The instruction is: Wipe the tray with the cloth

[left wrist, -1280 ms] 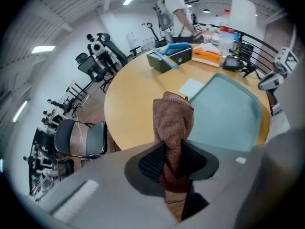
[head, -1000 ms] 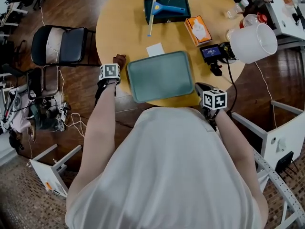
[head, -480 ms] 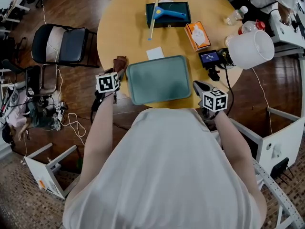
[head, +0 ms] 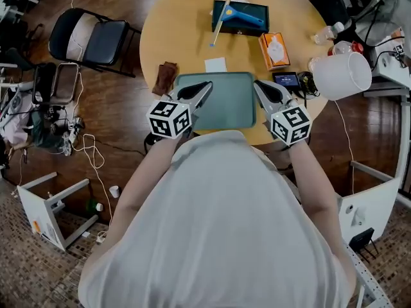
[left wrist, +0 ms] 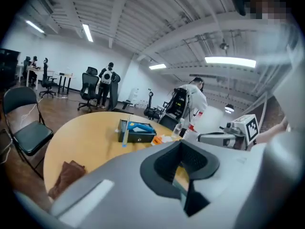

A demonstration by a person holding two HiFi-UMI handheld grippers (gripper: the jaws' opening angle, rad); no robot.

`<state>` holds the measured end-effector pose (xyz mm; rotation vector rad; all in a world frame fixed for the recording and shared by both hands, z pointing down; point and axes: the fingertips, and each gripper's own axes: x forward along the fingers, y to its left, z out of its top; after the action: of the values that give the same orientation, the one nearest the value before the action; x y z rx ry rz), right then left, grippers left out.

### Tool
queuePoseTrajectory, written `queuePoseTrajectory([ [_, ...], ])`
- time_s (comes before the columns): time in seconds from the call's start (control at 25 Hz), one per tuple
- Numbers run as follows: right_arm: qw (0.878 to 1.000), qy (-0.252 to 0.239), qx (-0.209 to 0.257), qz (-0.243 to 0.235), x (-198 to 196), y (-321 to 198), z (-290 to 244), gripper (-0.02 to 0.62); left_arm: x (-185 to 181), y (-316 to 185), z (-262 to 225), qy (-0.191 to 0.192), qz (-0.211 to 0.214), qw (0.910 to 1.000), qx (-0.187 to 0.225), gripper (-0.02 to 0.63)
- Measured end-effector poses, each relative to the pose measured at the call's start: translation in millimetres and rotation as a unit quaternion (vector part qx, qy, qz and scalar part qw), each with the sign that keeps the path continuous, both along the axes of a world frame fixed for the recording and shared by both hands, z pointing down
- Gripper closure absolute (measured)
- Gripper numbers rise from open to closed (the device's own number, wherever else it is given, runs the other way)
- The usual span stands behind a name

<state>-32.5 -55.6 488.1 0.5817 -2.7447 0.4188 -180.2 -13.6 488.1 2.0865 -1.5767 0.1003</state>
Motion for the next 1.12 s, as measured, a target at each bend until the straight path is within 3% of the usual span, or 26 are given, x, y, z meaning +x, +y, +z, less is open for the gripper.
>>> queuePoseTrajectory([
  [0.16,0.999,-0.032,0.021,-0.014,-12,12,-35,0.594,21,-6,-28,0.017,0.025,0.9984,0.048,0.285],
  [0.28,0.998,-0.032,0.038,-0.038,-21,26,-46,0.595,25,-2,-36,0.003,0.044,0.9972,0.06,0.287],
  [0.44,0.997,-0.031,0.045,-0.056,-26,36,-49,0.595,36,7,-36,-0.038,0.077,0.9943,0.064,0.286],
  [0.6,0.997,-0.034,0.039,-0.059,-24,40,-51,0.595,36,8,-35,-0.022,0.062,0.9961,0.059,0.285],
  [1.12,0.997,-0.032,0.034,-0.069,-28,56,-43,0.595,45,18,-17,-0.001,0.076,0.9963,0.039,0.285],
])
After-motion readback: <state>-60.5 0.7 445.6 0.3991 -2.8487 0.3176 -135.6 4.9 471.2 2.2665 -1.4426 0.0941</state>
